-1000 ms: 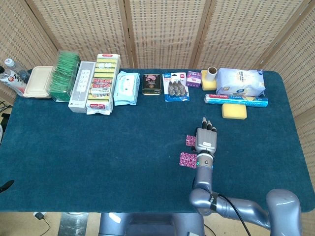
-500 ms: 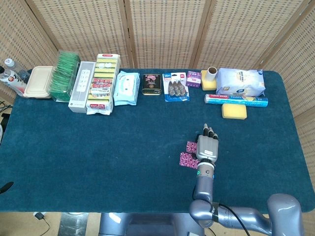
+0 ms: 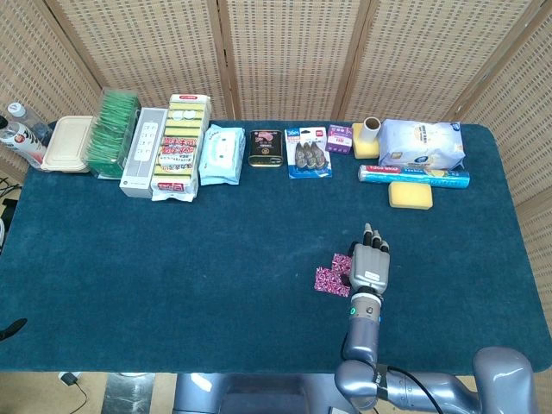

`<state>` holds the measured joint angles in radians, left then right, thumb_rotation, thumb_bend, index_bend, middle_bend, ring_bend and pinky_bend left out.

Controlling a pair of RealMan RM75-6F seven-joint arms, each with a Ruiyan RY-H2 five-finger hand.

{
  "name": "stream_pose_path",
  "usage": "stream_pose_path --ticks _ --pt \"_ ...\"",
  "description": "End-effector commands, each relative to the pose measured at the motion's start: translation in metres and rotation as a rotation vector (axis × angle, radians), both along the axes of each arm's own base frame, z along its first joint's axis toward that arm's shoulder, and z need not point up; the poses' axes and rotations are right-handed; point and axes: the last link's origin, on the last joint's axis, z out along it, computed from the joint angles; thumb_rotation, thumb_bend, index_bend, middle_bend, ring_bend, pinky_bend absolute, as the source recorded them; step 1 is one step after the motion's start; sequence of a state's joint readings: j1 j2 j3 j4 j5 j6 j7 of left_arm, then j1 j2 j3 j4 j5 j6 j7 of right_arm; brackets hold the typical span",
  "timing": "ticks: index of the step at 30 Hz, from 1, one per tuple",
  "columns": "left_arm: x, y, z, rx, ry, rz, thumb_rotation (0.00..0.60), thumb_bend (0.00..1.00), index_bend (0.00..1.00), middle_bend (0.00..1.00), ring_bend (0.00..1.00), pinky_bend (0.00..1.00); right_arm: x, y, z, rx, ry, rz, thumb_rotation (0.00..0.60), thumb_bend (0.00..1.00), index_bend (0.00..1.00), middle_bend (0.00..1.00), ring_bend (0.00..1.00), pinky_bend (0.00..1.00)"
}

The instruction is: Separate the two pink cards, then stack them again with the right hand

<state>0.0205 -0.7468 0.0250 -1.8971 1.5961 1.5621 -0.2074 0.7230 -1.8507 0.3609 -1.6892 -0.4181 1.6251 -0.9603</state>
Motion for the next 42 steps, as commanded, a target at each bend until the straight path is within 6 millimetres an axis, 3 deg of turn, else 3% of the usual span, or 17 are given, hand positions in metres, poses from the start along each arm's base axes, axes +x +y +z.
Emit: stream_pose_path --ticks 1,18,33,42 --pt "0.000 0.000 0.000 0.001 0.000 -0.001 0.600 0.10 0.00 0.00 0.00 0.06 -0.001 0.003 -0.001 0.003 -0.003 -0.008 0.600 0.32 0.43 0.00 0.00 0.10" --pt "0.000 -0.001 0.000 -0.004 0.000 -0.007 0.600 0.10 0.00 0.00 0.00 0.06 0.002 0.020 -0.011 0.040 0.005 0.000 0.600 0.32 0.43 0.00 0.00 0.09" --pt "0.000 -0.001 0.000 0.000 0.001 -0.003 0.600 0.10 0.00 0.00 0.00 0.06 0.018 0.026 -0.029 0.088 0.035 0.036 0.600 0.32 0.43 0.00 0.00 0.09" --pt "0.000 -0.001 0.000 0.001 0.001 0.000 0.600 0.10 0.00 0.00 0.00 0.06 0.017 0.024 -0.027 0.086 0.042 0.031 0.600 0.32 0.43 0.00 0.00 0.08"
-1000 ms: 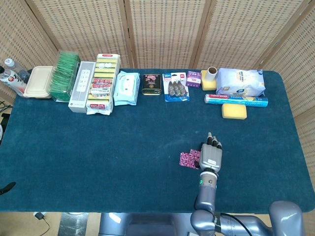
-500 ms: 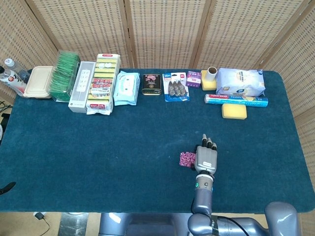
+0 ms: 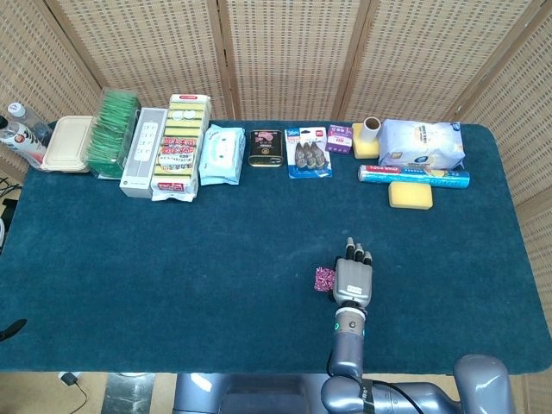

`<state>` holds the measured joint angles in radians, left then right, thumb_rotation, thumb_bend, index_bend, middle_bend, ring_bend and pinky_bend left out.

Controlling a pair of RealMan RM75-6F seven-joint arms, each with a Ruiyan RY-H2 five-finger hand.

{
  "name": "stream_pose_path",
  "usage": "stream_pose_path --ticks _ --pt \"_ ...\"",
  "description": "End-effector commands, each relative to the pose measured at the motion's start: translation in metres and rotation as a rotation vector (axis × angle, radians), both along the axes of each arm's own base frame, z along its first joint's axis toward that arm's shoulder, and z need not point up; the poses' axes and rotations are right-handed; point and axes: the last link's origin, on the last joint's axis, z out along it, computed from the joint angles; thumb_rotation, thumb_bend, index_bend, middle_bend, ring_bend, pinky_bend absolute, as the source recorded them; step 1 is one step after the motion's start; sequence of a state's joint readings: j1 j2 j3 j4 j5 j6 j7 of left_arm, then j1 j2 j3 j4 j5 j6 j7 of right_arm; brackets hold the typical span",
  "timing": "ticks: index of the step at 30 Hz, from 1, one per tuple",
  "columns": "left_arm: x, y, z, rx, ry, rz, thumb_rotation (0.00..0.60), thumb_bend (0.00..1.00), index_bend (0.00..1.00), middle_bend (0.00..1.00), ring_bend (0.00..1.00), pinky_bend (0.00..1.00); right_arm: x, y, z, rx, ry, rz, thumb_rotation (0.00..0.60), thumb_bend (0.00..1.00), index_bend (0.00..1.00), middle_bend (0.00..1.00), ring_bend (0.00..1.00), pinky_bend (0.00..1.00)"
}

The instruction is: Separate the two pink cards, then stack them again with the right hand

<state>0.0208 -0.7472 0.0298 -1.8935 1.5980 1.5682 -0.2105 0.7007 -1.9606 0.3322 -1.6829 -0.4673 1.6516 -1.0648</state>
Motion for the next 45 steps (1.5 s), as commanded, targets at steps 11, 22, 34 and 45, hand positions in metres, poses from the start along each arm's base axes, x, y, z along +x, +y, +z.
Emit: stream_pose_path --ticks 11,22,34,45 --pt "0.001 0.000 -0.001 -0.001 0.004 0.000 0.600 0.10 0.00 0.00 0.00 0.06 0.003 0.003 0.002 0.021 -0.014 0.016 0.600 0.31 0.35 0.00 0.00 0.08" --pt "0.000 -0.001 0.001 0.003 -0.003 -0.003 0.600 0.10 0.00 0.00 0.00 0.06 0.003 0.004 -0.001 0.014 -0.020 0.006 0.600 0.31 0.35 0.00 0.00 0.08" --pt "0.000 -0.001 0.001 0.005 -0.004 -0.001 0.600 0.10 0.00 0.00 0.00 0.06 0.007 0.008 -0.007 0.012 -0.053 -0.007 0.600 0.31 0.34 0.00 0.00 0.08" --pt "-0.001 -0.002 0.002 0.007 -0.006 -0.002 0.600 0.10 0.00 0.00 0.00 0.06 0.008 0.009 -0.008 0.013 -0.063 -0.015 0.600 0.31 0.33 0.00 0.00 0.08"
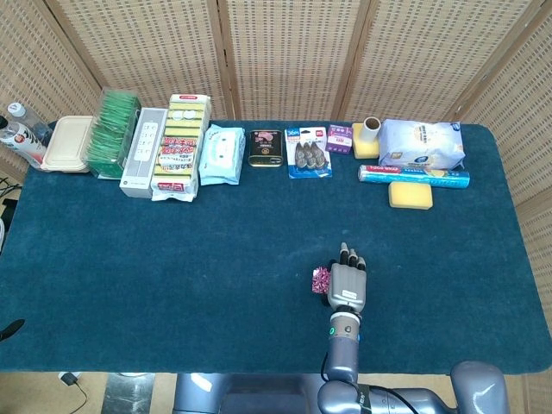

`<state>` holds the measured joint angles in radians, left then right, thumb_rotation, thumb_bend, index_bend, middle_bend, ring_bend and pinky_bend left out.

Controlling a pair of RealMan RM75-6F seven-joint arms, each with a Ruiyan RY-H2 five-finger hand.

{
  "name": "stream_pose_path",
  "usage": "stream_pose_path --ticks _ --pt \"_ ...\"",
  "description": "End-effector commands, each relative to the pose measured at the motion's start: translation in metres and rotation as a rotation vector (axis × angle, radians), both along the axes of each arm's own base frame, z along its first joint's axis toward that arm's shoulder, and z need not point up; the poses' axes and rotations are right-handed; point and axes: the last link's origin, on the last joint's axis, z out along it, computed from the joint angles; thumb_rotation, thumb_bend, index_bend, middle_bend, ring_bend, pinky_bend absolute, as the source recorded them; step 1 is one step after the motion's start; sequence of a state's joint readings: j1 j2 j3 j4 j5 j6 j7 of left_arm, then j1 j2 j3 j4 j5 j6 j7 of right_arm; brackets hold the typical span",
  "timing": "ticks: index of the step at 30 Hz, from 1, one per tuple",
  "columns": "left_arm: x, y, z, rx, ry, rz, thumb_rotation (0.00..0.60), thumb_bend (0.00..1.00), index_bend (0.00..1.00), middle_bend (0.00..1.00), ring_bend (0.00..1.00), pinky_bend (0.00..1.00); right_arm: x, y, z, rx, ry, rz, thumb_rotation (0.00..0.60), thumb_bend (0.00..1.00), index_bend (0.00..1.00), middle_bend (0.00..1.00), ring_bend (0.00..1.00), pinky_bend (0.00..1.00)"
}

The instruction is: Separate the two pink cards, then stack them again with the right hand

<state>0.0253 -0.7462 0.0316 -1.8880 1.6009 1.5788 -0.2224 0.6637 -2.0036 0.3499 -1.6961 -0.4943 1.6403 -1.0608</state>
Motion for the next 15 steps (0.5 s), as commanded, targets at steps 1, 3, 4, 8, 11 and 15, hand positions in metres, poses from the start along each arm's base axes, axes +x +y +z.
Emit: stream_pose_path --ticks 1,3,4,8,11,15 --pt "-0.0001 -0.0002 0.0001 0.000 -0.001 -0.001 0.600 0.10 0.00 0.00 0.00 0.06 -0.0008 -0.0004 0.0005 -0.001 0.004 -0.002 0.600 0.31 0.33 0.00 0.00 0.08" --pt "-0.0003 -0.0003 0.0002 0.001 -0.001 0.000 0.600 0.10 0.00 0.00 0.00 0.06 -0.0011 -0.0005 0.0008 -0.002 0.003 -0.005 0.600 0.31 0.33 0.00 0.00 0.08" --pt "-0.0003 -0.0002 0.0003 0.001 -0.001 0.000 0.600 0.10 0.00 0.00 0.00 0.06 -0.0012 -0.0004 0.0011 -0.002 0.001 -0.007 0.600 0.31 0.33 0.00 0.00 0.08" --pt "-0.0001 -0.0002 0.0000 -0.001 -0.001 -0.001 0.600 0.10 0.00 0.00 0.00 0.06 -0.0012 -0.0004 0.0022 -0.002 -0.005 -0.008 0.600 0.31 0.32 0.00 0.00 0.08" --pt "-0.0001 -0.0003 0.0000 0.000 0.000 -0.001 0.600 0.10 0.00 0.00 0.00 0.06 -0.0012 -0.0001 0.0023 -0.001 -0.005 -0.008 0.600 0.31 0.32 0.00 0.00 0.08" --pt "-0.0001 -0.0002 0.0000 0.001 -0.001 0.000 0.600 0.10 0.00 0.00 0.00 0.06 -0.0008 0.0003 0.0025 0.003 -0.007 -0.007 0.600 0.31 0.32 0.00 0.00 0.08"
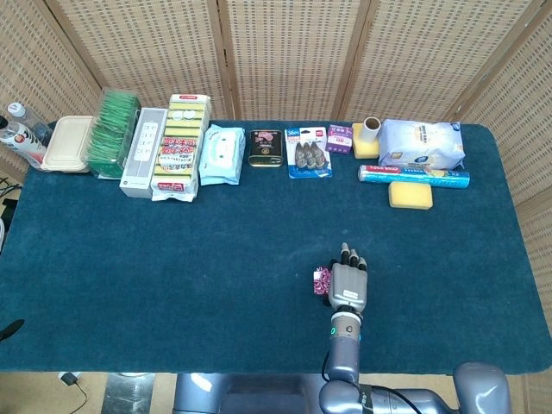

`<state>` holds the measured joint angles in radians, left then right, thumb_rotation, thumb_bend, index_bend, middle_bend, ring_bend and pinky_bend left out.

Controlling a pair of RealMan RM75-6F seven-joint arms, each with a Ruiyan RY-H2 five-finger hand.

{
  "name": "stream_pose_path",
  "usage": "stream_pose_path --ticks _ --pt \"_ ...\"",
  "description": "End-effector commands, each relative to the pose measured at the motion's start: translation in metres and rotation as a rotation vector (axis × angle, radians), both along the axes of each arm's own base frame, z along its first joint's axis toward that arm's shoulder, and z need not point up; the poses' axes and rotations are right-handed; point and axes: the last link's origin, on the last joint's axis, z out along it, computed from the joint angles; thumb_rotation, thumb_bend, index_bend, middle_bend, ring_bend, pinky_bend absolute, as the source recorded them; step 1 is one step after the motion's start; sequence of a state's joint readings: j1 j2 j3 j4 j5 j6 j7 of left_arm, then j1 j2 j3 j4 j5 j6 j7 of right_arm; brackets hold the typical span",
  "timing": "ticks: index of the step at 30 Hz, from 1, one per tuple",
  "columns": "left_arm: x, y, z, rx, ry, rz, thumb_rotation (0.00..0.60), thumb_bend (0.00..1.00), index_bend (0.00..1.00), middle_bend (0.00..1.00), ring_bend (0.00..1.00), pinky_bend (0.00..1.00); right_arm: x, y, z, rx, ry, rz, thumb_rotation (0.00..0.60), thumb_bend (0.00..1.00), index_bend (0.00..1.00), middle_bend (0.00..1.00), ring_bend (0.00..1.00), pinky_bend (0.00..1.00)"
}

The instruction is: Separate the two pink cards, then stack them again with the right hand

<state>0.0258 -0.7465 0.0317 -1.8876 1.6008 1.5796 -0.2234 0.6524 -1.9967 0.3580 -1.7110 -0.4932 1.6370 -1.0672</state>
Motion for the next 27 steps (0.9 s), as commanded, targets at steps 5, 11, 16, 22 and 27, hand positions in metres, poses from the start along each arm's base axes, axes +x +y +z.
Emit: stream_pose_path --ticks 5,11,16,22,27 --pt "0.000 0.000 0.000 -0.001 0.000 0.000 0.600 0.10 0.00 0.00 0.00 0.06 0.001 -0.001 0.004 -0.014 -0.012 0.015 0.600 0.31 0.32 0.00 0.00 0.07" --pt "0.000 0.000 -0.001 -0.001 0.000 -0.001 0.600 0.10 0.00 0.00 0.00 0.06 -0.001 0.000 0.003 -0.006 0.015 0.039 0.600 0.31 0.30 0.00 0.00 0.05" --pt "0.000 0.000 -0.001 -0.001 0.000 0.001 0.600 0.10 0.00 0.00 0.00 0.06 0.002 0.005 -0.002 0.009 0.033 0.080 0.600 0.31 0.20 0.00 0.00 0.03" --pt "0.000 0.001 -0.001 -0.001 0.001 0.001 0.600 0.10 0.00 0.00 0.00 0.06 0.004 0.004 -0.006 0.013 0.031 0.095 0.600 0.31 0.08 0.00 0.00 0.03" --pt "0.000 0.001 -0.001 -0.001 0.001 0.002 0.600 0.10 0.00 0.00 0.00 0.06 0.005 0.004 -0.009 0.024 0.032 0.096 0.600 0.31 0.08 0.00 0.00 0.03"
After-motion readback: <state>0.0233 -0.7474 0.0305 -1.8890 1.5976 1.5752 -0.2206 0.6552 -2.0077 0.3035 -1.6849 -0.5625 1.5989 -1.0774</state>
